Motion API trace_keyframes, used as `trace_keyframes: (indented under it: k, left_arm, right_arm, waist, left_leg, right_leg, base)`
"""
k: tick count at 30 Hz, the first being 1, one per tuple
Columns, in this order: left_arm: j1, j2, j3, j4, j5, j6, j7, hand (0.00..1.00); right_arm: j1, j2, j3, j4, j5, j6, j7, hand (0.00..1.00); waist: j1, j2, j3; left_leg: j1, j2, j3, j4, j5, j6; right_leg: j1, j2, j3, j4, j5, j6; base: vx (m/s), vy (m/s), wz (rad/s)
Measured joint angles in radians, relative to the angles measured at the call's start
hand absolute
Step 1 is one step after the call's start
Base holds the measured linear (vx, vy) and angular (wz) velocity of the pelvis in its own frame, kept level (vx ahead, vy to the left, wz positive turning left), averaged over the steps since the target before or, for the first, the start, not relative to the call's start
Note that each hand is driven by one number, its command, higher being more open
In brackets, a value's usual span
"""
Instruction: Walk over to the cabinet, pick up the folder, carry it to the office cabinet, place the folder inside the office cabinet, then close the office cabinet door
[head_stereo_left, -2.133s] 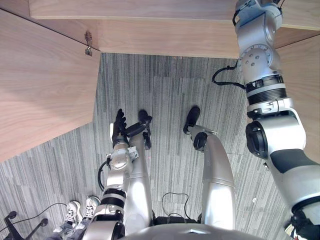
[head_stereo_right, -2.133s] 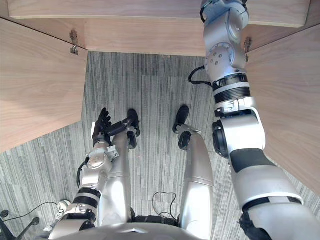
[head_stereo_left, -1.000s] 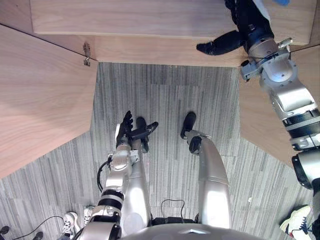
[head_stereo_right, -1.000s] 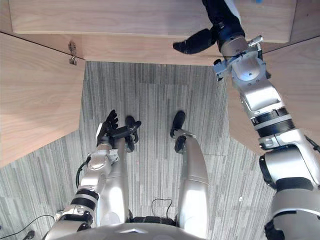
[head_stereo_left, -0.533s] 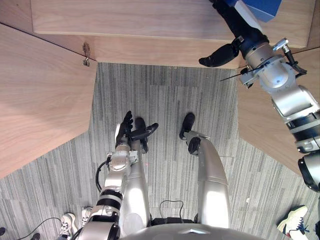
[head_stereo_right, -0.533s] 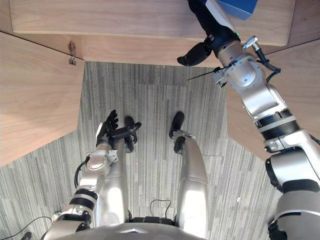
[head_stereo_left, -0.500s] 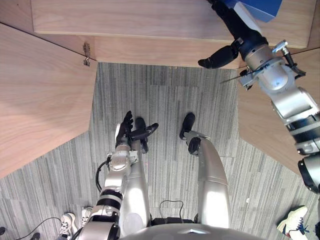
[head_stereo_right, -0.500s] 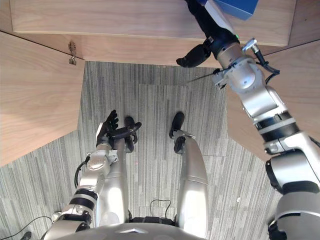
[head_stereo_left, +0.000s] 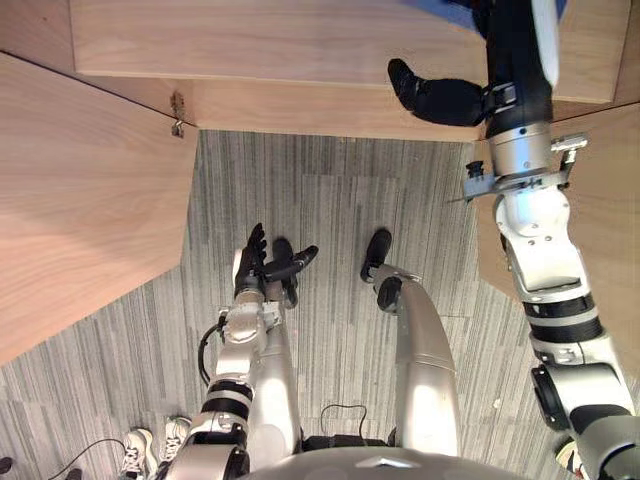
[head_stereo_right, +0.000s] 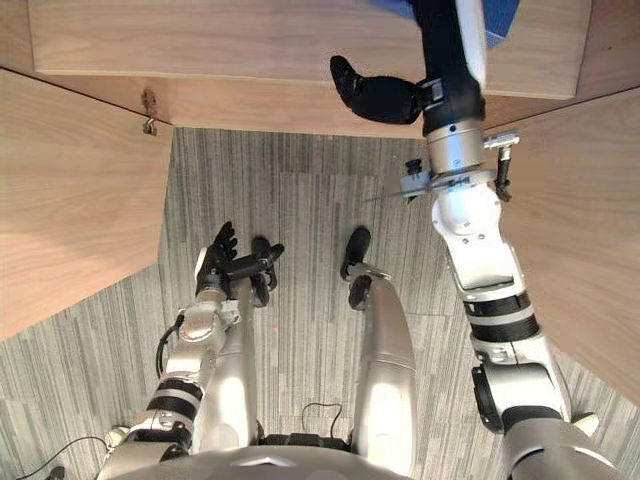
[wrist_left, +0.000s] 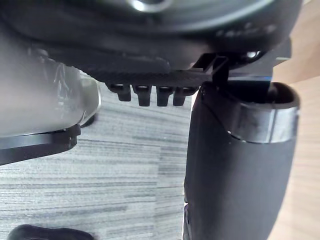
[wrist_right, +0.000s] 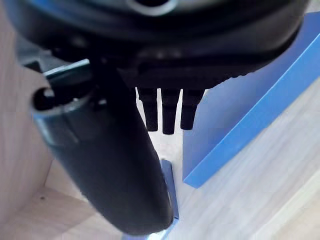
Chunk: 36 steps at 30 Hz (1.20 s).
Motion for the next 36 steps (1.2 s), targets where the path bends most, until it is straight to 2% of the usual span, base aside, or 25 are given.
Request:
trace_keyframes:
  k: [5, 13, 18, 24, 36]
  left_arm:
    - [0.0, 0.002, 0.004, 0.002, 0.007, 0.0, 0.015, 1.0]
    - [-0.004, 0.0, 0.023, 0.005, 0.007, -0.007, 0.031, 1.0]
    - [-0.007, 0.001, 0.031, 0.012, 0.007, -0.017, 0.04, 1.0]
    - [-0.008, 0.001, 0.031, 0.017, 0.006, -0.023, 0.05, 1.0]
    - [-0.016, 0.003, 0.031, 0.02, 0.005, -0.024, 0.057, 1.0]
  right_arm:
    - [0.003, 0.026, 0.026, 0.04, -0.125, 0.003, 0.003, 0.0]
    - [-0.051, 0.041, 0.121, 0.223, -0.193, 0.046, 0.006, 0.0]
    - [-0.161, 0.05, 0.121, 0.351, -0.195, 0.085, -0.003, 0.0]
    - [-0.264, 0.05, 0.118, 0.446, -0.191, 0.092, -0.039, 0.0]
    - [-0.328, 0.045, 0.096, 0.506, -0.112, 0.112, -0.073, 0.0]
  waist:
    - [0.001, 0.0, 0.0]
    - [0.002, -0.004, -0.007]
    - [0.003, -0.004, -0.007]
    - [0.003, -0.004, -0.007]
    - [0.003, -0.004, -0.007]
  left_leg:
    - [0.0, 0.0, -0.001, 0.0, -0.002, 0.001]
    - [-0.024, -0.002, 0.003, 0.001, -0.001, 0.001]
    - [-0.03, -0.003, 0.002, -0.001, -0.001, 0.001]
    - [-0.033, -0.007, -0.001, -0.003, 0.0, 0.002]
    - [-0.045, -0.019, -0.013, -0.011, 0.005, 0.006]
  right_leg:
    - [-0.002, 0.001, 0.002, 0.002, -0.001, 0.0]
    - [-0.031, 0.0, 0.007, 0.005, 0.0, 0.0]
    - [-0.036, 0.0, 0.006, 0.003, 0.0, 0.0]
    - [-0.035, -0.004, 0.002, 0.003, 0.0, 0.0]
    - [-0.036, -0.015, -0.012, -0.004, 0.0, 0.001]
  base:
    - [0.03, 0.05, -0.01]
    - [0.01, 0.043, -0.01]
    - [0.03, 0.048, 0.0]
    - [0.02, 0.053, 0.02]
    - [0.02, 0.05, 0.04]
